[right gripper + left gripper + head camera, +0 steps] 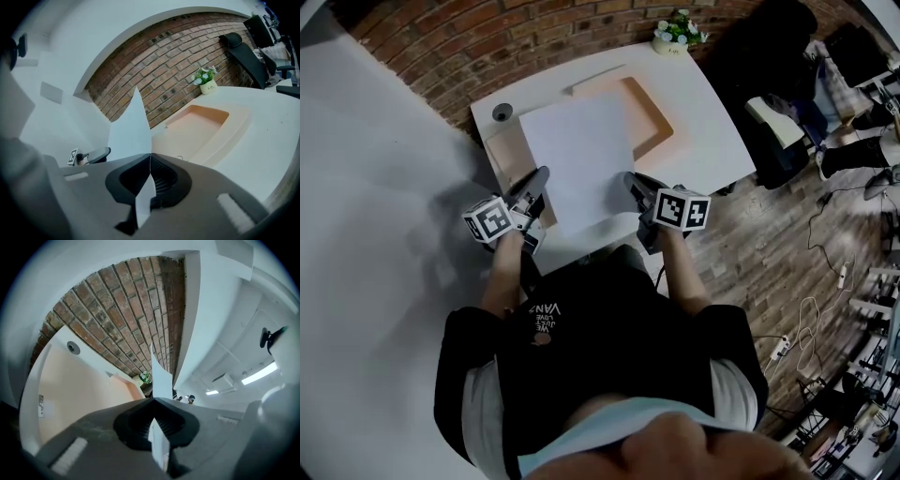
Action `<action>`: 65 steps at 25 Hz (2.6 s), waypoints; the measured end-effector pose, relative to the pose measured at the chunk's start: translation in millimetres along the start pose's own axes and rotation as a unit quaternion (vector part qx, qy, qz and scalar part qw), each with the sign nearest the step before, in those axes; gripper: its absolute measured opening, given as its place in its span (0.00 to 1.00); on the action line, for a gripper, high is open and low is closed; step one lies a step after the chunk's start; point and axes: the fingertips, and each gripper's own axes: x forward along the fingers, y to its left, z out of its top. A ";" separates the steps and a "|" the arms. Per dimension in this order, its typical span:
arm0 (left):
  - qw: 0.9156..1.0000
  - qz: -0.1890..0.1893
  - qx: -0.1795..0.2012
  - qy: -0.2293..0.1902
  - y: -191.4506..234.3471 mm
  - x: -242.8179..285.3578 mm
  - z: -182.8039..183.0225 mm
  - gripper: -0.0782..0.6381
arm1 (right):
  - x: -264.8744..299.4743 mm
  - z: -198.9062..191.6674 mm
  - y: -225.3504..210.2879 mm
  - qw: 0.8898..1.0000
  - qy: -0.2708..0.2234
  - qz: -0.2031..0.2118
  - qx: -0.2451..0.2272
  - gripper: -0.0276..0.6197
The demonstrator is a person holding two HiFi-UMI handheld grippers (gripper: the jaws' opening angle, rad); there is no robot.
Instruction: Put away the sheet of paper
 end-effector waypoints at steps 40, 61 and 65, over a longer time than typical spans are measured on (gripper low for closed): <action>0.990 0.130 -0.037 -0.037 58.1 72.7 -9.8 0.11 | 66.4 52.0 -85.1 0.988 0.141 0.045 -0.031 0.04; 0.984 0.165 -0.059 -0.019 98.8 73.8 -12.5 0.11 | 94.5 48.7 -92.7 0.980 0.185 0.031 -0.059 0.07; 0.983 0.171 -0.065 -0.012 104.5 74.4 -17.5 0.11 | 97.4 50.7 -95.0 0.980 0.188 0.023 -0.068 0.09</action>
